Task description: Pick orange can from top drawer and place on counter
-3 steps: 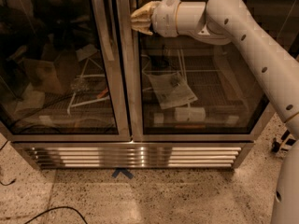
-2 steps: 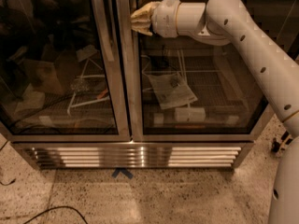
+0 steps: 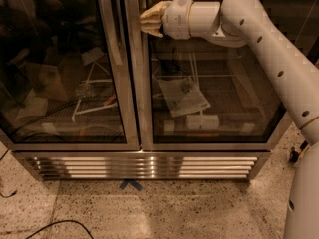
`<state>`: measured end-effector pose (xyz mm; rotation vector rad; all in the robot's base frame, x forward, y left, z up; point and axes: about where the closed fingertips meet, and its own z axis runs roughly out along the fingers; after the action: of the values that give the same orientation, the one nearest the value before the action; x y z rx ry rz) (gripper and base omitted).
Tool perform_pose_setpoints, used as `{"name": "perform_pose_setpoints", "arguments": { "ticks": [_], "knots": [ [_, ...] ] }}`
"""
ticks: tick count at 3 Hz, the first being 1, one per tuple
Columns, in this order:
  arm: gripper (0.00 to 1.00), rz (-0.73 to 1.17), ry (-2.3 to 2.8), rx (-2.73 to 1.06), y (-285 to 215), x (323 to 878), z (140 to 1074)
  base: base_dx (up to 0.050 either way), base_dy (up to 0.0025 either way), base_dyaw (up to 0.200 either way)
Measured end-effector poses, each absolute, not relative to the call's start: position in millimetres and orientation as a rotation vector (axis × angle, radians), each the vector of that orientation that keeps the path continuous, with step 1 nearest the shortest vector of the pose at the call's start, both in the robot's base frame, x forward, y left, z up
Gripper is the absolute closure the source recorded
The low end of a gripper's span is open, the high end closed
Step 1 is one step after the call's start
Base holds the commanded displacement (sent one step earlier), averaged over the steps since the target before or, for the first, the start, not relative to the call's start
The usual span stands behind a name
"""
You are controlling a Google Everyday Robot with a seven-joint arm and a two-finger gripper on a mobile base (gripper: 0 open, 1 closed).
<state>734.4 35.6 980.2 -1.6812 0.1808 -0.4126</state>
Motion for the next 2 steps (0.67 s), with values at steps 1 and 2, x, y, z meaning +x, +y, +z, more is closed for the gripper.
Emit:
{"name": "perform_pose_setpoints", "arguments": {
  "ticks": [1, 2],
  "knots": [
    [1.00, -0.385, 0.187, -1.678, 34.3, 738.5, 974.6, 0.000, 0.00000, 0.000],
    [1.00, -0.352, 0.179, -1.676, 34.8, 739.4, 971.0, 0.000, 0.00000, 0.000]
  ]
}}
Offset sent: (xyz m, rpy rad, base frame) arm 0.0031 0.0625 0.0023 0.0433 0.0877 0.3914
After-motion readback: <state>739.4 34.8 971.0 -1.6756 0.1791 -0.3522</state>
